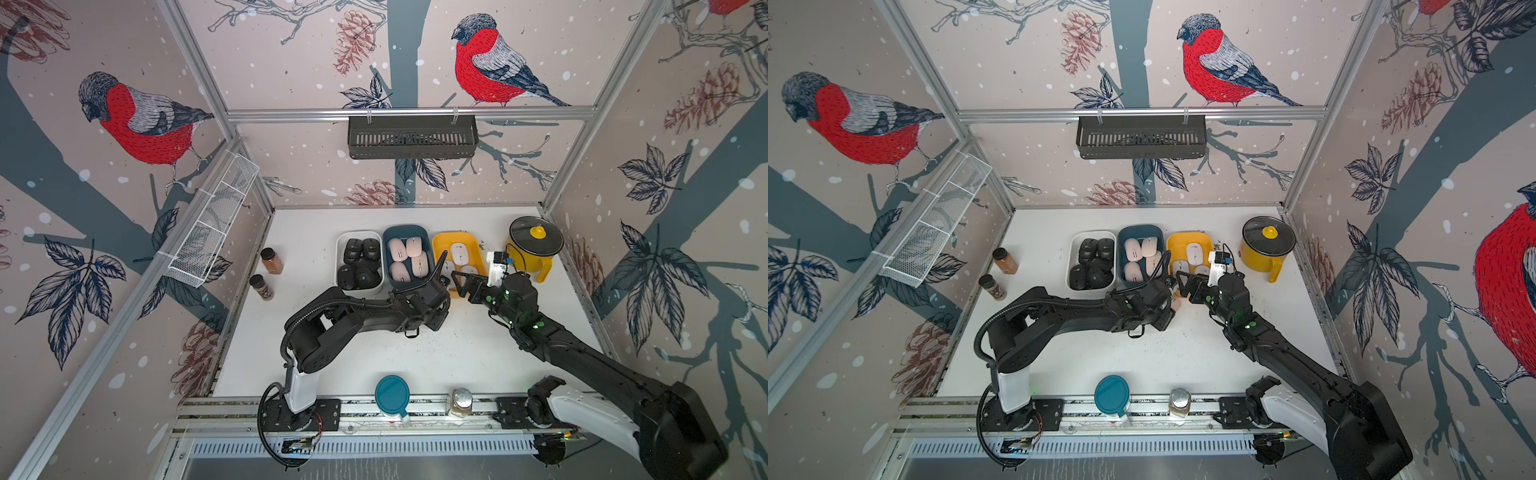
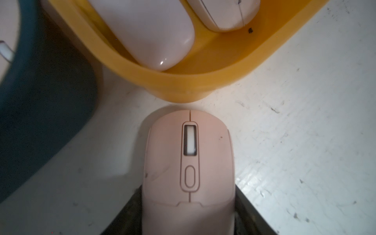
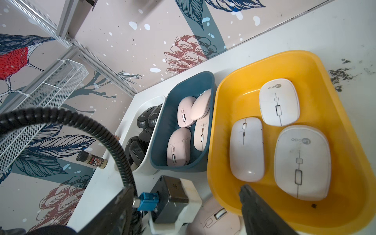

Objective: Place the mice by color into the storage box
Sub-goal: Pick up the mouse from the center of the board.

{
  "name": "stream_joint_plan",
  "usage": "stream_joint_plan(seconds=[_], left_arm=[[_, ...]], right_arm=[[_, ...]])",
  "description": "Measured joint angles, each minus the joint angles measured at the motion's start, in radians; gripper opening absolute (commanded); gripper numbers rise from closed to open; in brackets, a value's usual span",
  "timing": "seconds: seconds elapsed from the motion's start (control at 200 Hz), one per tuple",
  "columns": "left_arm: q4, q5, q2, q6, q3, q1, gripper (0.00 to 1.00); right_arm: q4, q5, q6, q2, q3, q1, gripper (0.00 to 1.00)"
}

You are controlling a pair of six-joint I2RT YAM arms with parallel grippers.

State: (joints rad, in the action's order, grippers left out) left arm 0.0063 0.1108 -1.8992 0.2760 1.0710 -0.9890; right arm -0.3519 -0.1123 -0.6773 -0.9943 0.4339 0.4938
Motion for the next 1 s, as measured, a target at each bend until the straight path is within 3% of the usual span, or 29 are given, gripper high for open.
stream_joint_plan(seconds=[0.535, 1.001], left_arm=[[-0.013, 0.053, 0.202, 0.069, -0.101, -0.026, 0.59], [-0.098, 0.161, 0.275, 0.083, -0.016, 0.014, 0.59]], right_arm=[[0.069, 0.06, -0.027, 0.024, 0.004, -0.002, 0.81], [0.063, 0.056, -0.033, -0.031, 0.027, -0.002, 0.81]])
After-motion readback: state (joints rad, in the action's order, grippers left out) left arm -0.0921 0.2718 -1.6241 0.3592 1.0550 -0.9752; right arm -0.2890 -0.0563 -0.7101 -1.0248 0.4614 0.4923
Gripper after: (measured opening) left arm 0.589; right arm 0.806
